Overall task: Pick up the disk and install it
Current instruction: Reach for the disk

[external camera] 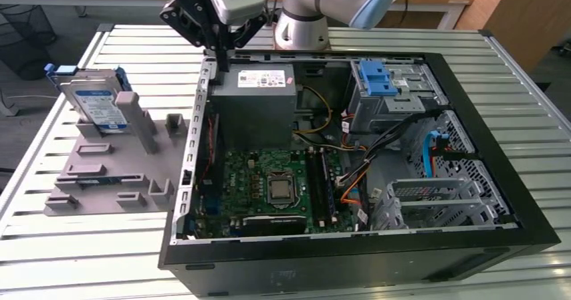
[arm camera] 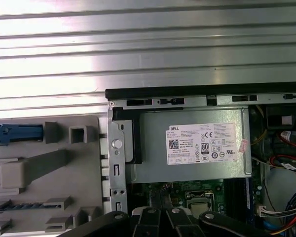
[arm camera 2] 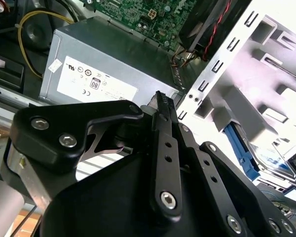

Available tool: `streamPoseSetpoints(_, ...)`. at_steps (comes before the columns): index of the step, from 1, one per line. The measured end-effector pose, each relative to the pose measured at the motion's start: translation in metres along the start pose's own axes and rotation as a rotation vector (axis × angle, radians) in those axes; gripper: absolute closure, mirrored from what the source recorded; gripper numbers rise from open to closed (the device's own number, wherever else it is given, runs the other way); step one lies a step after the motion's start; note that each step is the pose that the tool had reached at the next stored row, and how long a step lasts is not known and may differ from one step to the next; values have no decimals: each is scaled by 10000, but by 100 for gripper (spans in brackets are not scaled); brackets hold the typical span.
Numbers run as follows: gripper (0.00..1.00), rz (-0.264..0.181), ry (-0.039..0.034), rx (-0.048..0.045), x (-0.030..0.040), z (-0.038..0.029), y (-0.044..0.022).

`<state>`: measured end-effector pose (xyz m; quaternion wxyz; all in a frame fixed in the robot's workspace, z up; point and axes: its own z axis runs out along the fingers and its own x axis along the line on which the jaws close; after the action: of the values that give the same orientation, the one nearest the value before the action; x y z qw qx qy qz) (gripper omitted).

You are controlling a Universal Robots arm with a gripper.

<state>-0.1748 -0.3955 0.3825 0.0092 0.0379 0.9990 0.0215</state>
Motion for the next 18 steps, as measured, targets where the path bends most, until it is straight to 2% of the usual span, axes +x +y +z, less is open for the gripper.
streamPoseSetpoints(18,89,1,16,0,69,15,-5)
